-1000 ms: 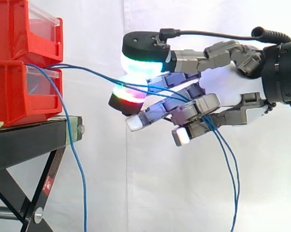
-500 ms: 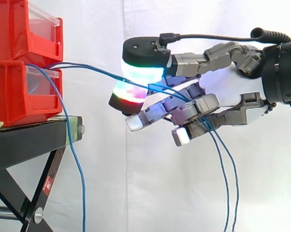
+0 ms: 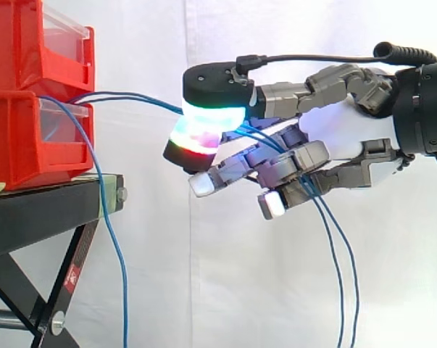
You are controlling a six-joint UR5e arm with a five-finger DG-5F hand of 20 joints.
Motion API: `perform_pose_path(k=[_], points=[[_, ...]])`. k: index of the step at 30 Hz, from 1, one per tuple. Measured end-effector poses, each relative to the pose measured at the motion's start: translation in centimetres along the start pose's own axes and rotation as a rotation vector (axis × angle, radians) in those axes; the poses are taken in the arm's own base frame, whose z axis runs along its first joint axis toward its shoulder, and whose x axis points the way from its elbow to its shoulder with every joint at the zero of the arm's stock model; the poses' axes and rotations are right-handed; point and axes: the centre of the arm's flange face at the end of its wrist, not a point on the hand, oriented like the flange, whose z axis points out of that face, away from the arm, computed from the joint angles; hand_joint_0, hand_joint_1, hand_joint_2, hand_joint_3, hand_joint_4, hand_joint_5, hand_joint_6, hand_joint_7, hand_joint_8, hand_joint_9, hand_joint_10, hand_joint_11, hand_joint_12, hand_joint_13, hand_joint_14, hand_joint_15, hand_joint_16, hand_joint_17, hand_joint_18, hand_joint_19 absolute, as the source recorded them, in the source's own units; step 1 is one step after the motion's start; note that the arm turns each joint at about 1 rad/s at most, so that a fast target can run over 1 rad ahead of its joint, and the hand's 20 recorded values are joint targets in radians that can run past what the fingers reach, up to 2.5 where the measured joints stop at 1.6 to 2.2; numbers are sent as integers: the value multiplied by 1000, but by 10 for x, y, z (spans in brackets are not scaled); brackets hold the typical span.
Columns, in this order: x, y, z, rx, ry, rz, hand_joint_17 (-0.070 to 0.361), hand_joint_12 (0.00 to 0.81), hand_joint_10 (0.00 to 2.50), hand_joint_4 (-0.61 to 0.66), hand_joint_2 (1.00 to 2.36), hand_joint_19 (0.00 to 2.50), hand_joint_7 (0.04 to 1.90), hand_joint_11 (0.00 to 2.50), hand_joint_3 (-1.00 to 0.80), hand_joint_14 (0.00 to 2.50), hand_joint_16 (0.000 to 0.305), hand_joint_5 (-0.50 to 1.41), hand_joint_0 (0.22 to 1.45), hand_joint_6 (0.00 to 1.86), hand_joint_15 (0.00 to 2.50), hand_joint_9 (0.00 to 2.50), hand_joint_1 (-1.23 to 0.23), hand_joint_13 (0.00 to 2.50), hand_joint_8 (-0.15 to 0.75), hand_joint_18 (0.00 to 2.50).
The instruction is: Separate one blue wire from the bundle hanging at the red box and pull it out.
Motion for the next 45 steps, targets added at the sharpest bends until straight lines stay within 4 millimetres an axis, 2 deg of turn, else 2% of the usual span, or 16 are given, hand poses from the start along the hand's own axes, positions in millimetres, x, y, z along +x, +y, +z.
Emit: perform_pose_path(k=[6,16,25,29,35,45], points=[[0,0,0,0,0,0,118,369,18,222,1002,1259,1049,1049,-480,1645,53,-225,546,838,1456,725,-843,769,325,802],[0,0,0,0,0,0,120,365,19,227,1002,1255,1034,1031,-476,1669,53,-223,529,836,1406,727,-794,766,329,795],[0,0,0,2,0,-1,112,348,18,222,1020,1264,1050,1054,-241,1587,50,-210,605,842,1450,756,-768,790,319,788],[-1,-1,-1,6,0,-4,111,349,17,215,1021,1271,1056,1043,-211,1584,49,-208,605,843,1458,763,-765,794,321,787],[-1,-1,-1,8,1,-6,113,355,17,208,1025,1262,1071,1051,-129,1543,50,-211,634,845,1515,741,-828,773,311,774],[-1,-1,-1,8,1,-6,119,346,20,181,1017,1191,1073,1037,-289,1429,53,-234,676,848,1601,635,-968,713,294,727]])
